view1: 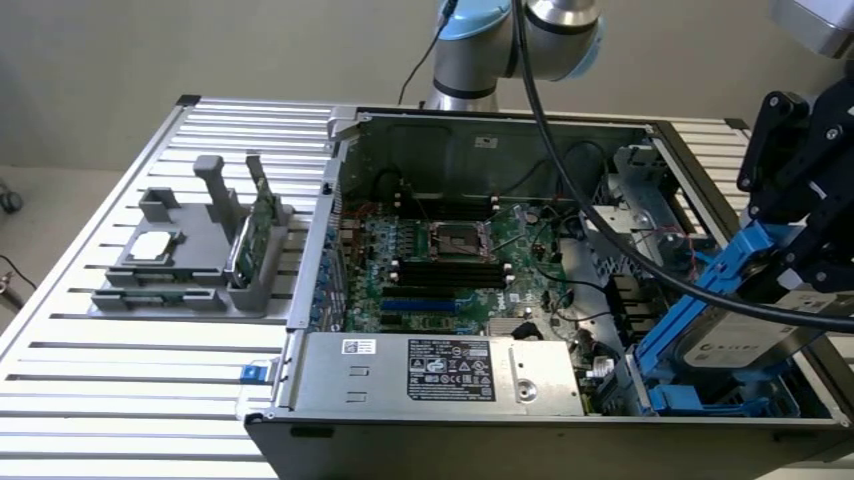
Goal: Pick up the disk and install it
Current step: 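Pick up the disk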
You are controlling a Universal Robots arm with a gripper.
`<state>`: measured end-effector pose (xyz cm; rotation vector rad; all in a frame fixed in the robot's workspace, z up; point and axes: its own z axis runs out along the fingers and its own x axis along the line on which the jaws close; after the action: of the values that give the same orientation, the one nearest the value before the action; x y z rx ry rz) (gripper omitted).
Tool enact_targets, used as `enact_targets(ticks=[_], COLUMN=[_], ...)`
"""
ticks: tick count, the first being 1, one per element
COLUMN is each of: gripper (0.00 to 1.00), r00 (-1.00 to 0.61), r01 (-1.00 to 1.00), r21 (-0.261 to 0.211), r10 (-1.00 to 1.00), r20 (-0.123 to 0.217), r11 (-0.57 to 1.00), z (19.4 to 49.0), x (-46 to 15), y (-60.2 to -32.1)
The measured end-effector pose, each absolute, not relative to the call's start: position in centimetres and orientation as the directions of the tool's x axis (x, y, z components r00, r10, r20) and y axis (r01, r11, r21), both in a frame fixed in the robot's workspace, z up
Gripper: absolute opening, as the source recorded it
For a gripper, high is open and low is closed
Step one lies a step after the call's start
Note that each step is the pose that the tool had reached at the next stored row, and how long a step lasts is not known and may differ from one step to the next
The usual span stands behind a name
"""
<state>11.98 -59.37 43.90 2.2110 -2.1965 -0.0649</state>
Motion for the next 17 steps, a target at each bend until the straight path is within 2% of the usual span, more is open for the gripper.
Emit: enact_targets(ticks=[17], gripper=[0.33], r00=[0.007], r01=[-0.999], r21=[0.046], r10=[-1.0], r20=[-0.013], r11=[-0.008], z=[42.0], x=[12.0], y=[-59.4])
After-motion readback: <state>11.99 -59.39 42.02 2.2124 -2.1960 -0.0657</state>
